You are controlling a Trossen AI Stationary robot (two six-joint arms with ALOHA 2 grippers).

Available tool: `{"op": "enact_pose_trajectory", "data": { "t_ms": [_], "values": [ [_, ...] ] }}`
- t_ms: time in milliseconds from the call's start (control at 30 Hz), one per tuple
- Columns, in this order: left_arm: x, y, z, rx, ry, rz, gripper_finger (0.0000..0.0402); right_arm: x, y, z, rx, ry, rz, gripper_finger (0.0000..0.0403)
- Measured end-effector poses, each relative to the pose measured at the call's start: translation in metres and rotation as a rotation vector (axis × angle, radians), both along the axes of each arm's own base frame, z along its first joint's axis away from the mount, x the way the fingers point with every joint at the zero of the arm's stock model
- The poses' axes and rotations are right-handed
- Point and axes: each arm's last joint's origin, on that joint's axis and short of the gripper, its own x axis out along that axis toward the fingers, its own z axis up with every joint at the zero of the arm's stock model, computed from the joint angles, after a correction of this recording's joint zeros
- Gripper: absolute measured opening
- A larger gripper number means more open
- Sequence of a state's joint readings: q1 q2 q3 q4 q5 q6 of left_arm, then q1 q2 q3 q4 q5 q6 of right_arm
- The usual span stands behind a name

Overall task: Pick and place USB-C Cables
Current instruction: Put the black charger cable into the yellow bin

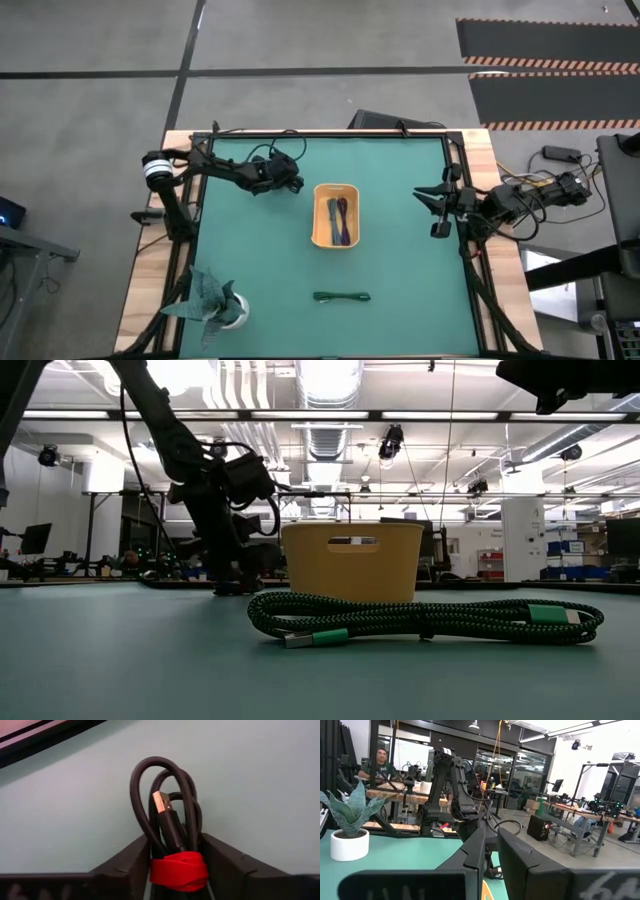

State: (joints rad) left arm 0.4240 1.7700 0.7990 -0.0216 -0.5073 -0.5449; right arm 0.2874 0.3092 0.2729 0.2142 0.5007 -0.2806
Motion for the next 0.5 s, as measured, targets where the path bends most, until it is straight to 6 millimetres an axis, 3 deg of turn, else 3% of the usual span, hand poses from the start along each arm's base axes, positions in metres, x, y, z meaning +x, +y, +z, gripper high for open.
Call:
{"op": "enact_pose_trajectory", "data": {
  "t_ms": [233,500],
  "values": [
    [-0.001,0.0,0.001,0.005,0.006,0.005,0.0076,0.0,0.0,0.0,-0.002,0.0,0.0,0.0043],
    [-0.004,-0.002,0.014,0.051,0.014,0.01,0.0072,0.0,0.0,0.0,0.0,0.0,0.0,0.0043]
  ]
}}
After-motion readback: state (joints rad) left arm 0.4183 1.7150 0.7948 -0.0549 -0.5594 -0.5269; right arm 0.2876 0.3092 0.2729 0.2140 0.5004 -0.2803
